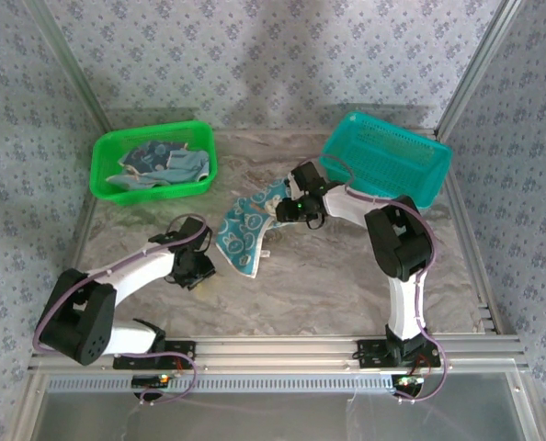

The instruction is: Fold and stack the towels

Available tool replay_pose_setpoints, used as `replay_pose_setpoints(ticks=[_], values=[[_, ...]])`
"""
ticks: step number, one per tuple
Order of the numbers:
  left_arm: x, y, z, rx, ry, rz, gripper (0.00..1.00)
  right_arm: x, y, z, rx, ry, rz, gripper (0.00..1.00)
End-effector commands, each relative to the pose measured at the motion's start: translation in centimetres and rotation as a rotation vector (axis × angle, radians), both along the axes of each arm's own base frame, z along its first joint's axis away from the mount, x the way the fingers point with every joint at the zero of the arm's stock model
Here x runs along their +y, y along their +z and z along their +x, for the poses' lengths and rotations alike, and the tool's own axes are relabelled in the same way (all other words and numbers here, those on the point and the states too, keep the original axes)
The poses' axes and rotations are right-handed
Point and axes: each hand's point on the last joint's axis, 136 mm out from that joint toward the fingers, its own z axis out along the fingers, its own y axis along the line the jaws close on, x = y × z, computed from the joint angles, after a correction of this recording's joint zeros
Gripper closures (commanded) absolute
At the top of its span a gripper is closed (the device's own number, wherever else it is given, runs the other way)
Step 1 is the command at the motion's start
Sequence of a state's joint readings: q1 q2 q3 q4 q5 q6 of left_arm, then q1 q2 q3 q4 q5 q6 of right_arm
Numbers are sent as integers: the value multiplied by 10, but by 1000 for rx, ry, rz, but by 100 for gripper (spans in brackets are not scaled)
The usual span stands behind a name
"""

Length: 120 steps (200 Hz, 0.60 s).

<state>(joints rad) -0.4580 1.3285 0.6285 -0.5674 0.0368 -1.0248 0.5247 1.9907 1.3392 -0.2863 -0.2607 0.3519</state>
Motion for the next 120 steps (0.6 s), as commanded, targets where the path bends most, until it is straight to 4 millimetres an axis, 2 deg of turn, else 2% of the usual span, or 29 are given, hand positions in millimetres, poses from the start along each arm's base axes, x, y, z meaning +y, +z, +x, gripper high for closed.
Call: replay_pose_setpoints(ticks=[1, 17, 58, 120], values=[[-4, 10, 18, -93, -28, -6, 61, 17, 34, -4, 15, -17, 117, 49], [-7, 10, 20, -100, -39, -1, 61, 27, 39, -4, 57, -47, 193, 41], [-14, 8, 22, -97, -54, -25, 61, 47, 32, -11, 169, -98, 309, 37], [-24, 8, 29, -93, -92, -25, 60, 65, 14, -31, 232, -66, 316, 44]])
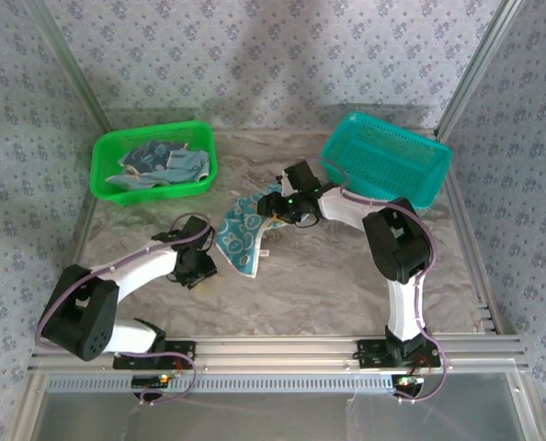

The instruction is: Fold and stack the towels

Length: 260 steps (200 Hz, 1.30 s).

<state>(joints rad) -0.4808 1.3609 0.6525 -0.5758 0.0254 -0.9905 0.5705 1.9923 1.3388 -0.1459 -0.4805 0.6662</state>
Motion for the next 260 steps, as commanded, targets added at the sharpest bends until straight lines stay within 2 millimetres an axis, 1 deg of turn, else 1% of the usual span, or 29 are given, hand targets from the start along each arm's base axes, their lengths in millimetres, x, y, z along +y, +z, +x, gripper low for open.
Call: replay_pose_setpoints(ticks=[1, 10, 24, 51, 59, 68, 75, 98, 112, 119, 139, 152, 155, 163, 175, 186, 201, 216, 238, 260], values=[[-20, 9, 28, -97, -39, -51, 60, 8, -15, -15, 68, 14, 11, 44], [-21, 10, 30, -102, -43, -51, 60, 8, -16, -18, 64, 16, 1, 45], [-22, 11, 33, -107, -54, -48, 60, 9, -18, -23, 64, 20, -8, 50], [-24, 12, 39, -96, -83, -26, 61, 11, -22, -32, 74, 32, -21, 75], [-24, 11, 40, -91, -91, -21, 61, 11, -22, -35, 72, 32, -23, 81], [-24, 11, 41, -91, -96, -16, 61, 11, -21, -36, 65, 32, -26, 92], [-24, 11, 42, -92, -101, -13, 61, 11, -20, -38, 61, 30, -31, 97], [-24, 14, 48, -88, -129, 6, 61, 8, -26, -46, 61, 31, -68, 97], [-28, 19, 53, -96, -149, 6, 61, 9, -33, -55, 76, 47, -84, 98], [-31, 21, 55, -100, -158, -2, 61, 11, -36, -61, 78, 58, -89, 100], [-38, 27, 61, -116, -173, -22, 61, 20, -37, -75, 73, 89, -102, 100], [-42, 26, 62, -118, -178, -30, 60, 27, -36, -84, 63, 115, -108, 98], [-43, 25, 62, -115, -181, -31, 60, 21, -47, -94, 85, 121, -134, 98], [-47, 24, 61, -111, -186, -43, 59, 19, -50, -98, 89, 125, -149, 98], [-54, 23, 60, -106, -194, -58, 58, 15, -52, -99, 93, 118, -156, 98], [-61, 22, 57, -98, -203, -66, 58, 11, -50, -97, 90, 104, -150, 97], [-68, 20, 45, -74, -210, -53, 58, 5, -42, -92, 69, 95, -155, 92], [-75, 18, 32, -52, -211, -48, 58, -4, -33, -88, 39, 83, -172, 90], [-84, 19, 15, -37, -191, -30, 58, -24, -23, -82, 2, 38, -197, 82], [-87, 20, 6, -42, -152, -4, 59, -46, -14, -79, -30, -14, -215, 76]])
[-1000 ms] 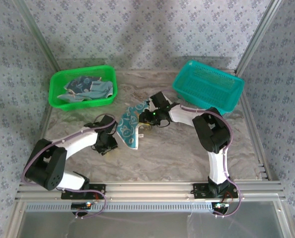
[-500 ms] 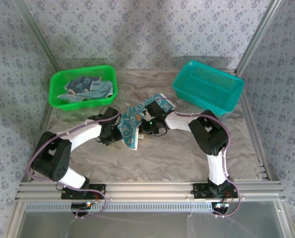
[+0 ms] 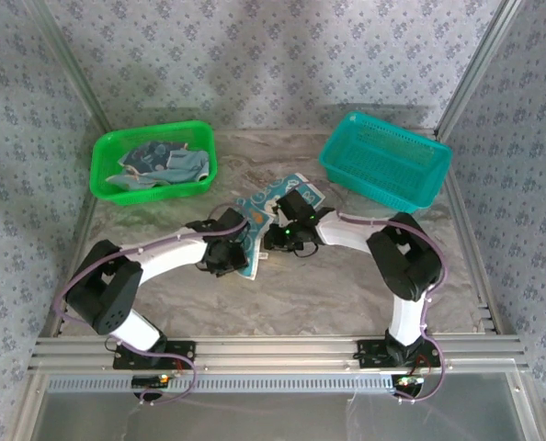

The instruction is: Fold and stack the towels

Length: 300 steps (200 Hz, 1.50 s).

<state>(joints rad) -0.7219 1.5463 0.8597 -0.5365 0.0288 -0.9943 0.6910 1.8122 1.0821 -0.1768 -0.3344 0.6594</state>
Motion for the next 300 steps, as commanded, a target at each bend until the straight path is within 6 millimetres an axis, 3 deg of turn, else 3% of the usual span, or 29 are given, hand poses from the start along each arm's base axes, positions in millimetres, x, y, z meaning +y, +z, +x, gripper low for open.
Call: replay_pose_setpoints(ticks=[1, 44, 103, 128, 177, 205, 222, 238, 251, 273, 300], values=[[4, 7, -9, 2, 89, 32, 59, -29, 12, 2, -49, -50, -56, 75], [-17, 10, -9, -17, 114, 15, 59, -51, 25, -7, -111, -31, -84, 72], [-25, 24, -21, -39, 127, 46, 61, -73, 28, -15, -124, -54, -95, 71], [-37, 24, -25, -42, 102, 27, 63, -77, 26, -18, -120, -58, -94, 70], [-53, -4, -24, 2, 72, 24, 54, -83, 29, -24, -127, -57, -96, 68], [-46, -21, -27, 27, 54, 87, 55, -84, 36, -24, -147, -53, -95, 67], [-37, -32, -31, 49, 44, 146, 62, -84, 38, -24, -146, -52, -94, 67], [-26, -42, -37, 71, 44, 191, 86, -83, 39, -24, -150, -52, -93, 67], [-16, -43, -41, 70, 47, 214, 100, -81, 40, -25, -151, -47, -91, 66], [4, -30, -43, 40, 40, 262, 100, -74, 43, -24, -163, -26, -91, 64], [44, -11, -53, 39, 45, 349, 100, -56, 44, -20, -166, 14, -95, 62]])
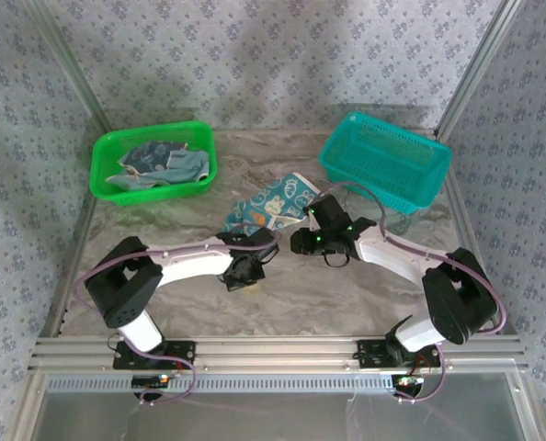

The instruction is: Fold and stack the towels

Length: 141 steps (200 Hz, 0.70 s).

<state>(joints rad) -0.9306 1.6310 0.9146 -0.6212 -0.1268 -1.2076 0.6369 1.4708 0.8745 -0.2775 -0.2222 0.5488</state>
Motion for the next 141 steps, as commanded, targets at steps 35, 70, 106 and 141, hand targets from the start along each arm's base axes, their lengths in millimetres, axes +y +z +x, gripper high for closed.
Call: replay_pose_setpoints(ticks=[35, 70, 106, 141], values=[[117, 22, -37, 47, 93, 273, 100, 47, 4, 11, -17, 95, -24, 61], [126, 23, -37, 14, 94, 202, 100, 79, -8, 27, -16, 137, -45, 60], [123, 20, -34, 28, 76, 204, 100, 111, -16, 41, -21, 190, -53, 61], [120, 17, -33, 41, 63, 197, 100, 123, -36, 42, -8, 227, -94, 61]])
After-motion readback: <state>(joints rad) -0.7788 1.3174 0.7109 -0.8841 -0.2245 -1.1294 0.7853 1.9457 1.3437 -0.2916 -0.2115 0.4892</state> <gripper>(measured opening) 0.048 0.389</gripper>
